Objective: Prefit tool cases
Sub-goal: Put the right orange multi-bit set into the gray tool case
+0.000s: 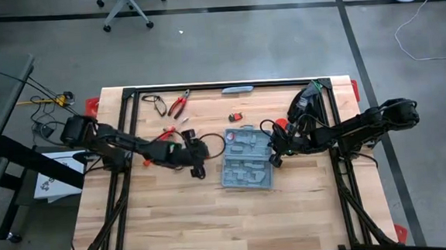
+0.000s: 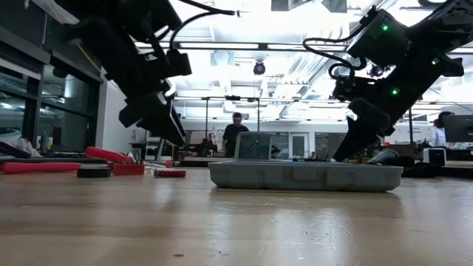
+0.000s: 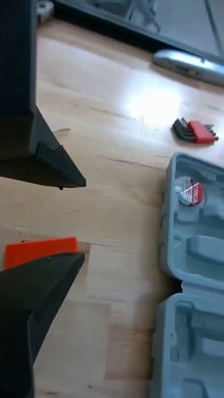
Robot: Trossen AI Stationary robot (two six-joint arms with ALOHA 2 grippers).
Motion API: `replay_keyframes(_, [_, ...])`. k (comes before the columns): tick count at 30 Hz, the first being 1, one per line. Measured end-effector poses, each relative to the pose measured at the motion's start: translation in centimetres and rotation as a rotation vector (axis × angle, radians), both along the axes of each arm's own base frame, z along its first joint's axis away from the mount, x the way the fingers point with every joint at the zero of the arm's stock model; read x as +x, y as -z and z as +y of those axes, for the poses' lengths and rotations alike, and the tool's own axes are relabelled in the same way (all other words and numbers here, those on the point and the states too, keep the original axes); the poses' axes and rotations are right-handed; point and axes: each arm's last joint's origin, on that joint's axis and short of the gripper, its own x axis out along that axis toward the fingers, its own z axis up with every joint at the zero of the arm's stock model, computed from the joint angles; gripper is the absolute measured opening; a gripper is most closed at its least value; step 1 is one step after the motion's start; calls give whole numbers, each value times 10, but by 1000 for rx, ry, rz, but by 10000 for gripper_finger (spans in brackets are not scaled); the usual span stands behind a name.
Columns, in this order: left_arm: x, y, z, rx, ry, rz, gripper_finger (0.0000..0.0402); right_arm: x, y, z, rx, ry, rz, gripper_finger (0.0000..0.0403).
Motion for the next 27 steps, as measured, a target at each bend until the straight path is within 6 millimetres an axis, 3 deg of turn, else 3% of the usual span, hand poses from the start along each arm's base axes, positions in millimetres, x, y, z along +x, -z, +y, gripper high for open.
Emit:
replay_keyframes(8, [-6, 5, -13, -15, -6, -5, 170, 0, 0, 0, -12, -10, 6, 0])
replay_keyframes(18, [-29, 35, -20, -85, -30, -47, 169, 0, 0, -1, -44, 15, 3, 0])
replay_keyframes(27, [-31, 37, -24, -96, -20, -113, 169, 1, -1, -1, -41, 20, -9, 0])
